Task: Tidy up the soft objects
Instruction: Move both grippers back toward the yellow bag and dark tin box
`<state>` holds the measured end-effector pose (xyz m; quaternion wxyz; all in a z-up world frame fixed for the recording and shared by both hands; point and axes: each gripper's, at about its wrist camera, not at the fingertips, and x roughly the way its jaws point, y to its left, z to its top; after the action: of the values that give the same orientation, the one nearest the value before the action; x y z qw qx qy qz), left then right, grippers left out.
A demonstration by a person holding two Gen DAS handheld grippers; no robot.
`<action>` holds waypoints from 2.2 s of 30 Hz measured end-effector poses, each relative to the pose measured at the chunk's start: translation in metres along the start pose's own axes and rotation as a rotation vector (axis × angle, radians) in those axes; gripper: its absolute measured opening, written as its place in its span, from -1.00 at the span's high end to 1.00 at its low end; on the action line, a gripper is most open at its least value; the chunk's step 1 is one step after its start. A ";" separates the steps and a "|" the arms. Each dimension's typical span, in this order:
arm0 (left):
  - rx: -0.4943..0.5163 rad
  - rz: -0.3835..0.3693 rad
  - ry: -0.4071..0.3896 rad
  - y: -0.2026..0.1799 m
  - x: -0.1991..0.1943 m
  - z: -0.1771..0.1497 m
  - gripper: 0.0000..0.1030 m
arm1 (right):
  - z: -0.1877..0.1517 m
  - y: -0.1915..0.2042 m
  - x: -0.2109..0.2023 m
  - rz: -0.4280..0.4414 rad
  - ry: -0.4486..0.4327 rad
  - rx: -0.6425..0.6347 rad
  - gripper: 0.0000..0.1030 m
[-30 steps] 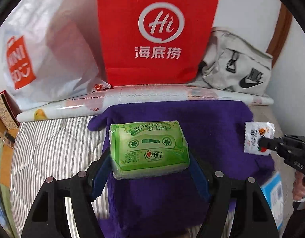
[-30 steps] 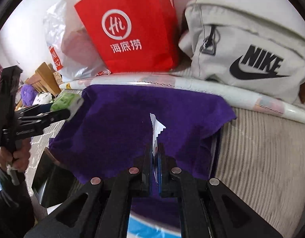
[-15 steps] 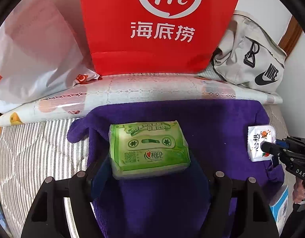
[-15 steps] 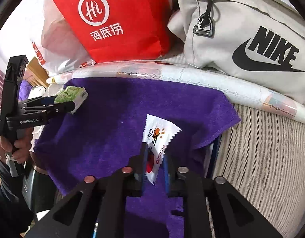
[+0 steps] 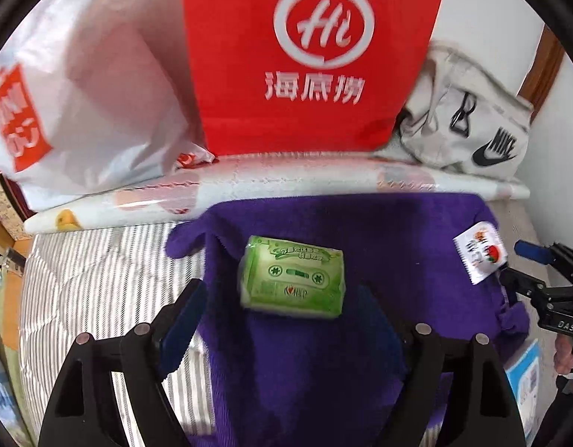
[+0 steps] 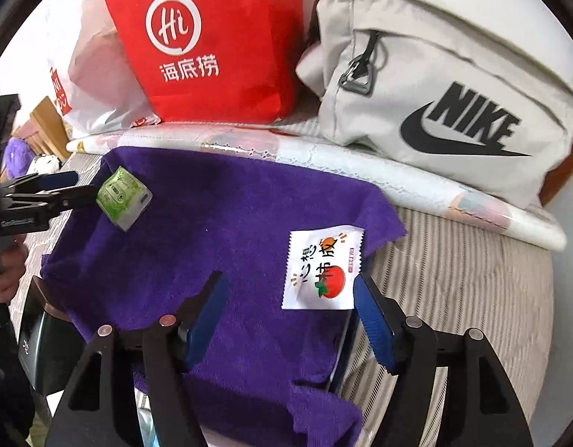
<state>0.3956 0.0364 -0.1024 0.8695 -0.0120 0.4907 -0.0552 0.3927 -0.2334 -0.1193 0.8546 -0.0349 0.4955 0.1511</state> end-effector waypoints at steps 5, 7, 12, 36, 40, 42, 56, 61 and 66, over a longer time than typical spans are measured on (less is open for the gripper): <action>-0.038 -0.015 -0.038 0.007 -0.039 -0.021 -0.58 | -0.017 0.007 -0.037 0.028 -0.093 0.029 -0.39; -0.046 -0.018 -0.036 0.009 -0.050 -0.029 -0.58 | -0.028 0.009 -0.056 0.049 -0.151 0.027 -0.39; -0.046 -0.037 -0.041 0.004 -0.087 -0.064 -0.58 | -0.057 0.026 -0.091 0.004 -0.170 0.015 -0.40; 0.209 -0.224 -0.086 -0.079 -0.153 -0.252 -0.43 | -0.238 0.113 -0.152 0.052 -0.198 -0.023 -0.40; 0.349 -0.171 -0.071 -0.109 -0.134 -0.263 -0.08 | -0.259 0.105 -0.147 0.068 -0.183 0.037 -0.40; 0.369 -0.192 -0.050 -0.116 -0.124 -0.263 -0.08 | -0.268 0.099 -0.145 0.073 -0.174 0.070 -0.40; 0.401 -0.200 0.016 -0.138 -0.099 -0.258 0.42 | -0.286 0.080 -0.132 0.083 -0.146 0.114 -0.40; 0.374 -0.208 0.039 -0.136 -0.090 -0.253 0.43 | -0.288 0.080 -0.128 0.097 -0.139 0.119 -0.40; 0.351 -0.228 0.013 -0.129 -0.102 -0.248 0.85 | -0.289 0.082 -0.126 0.099 -0.132 0.110 -0.40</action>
<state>0.1205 -0.0729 -0.1347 0.8431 0.0845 0.4748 -0.2382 0.0687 -0.2439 -0.1499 0.8775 0.0464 0.4470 0.1677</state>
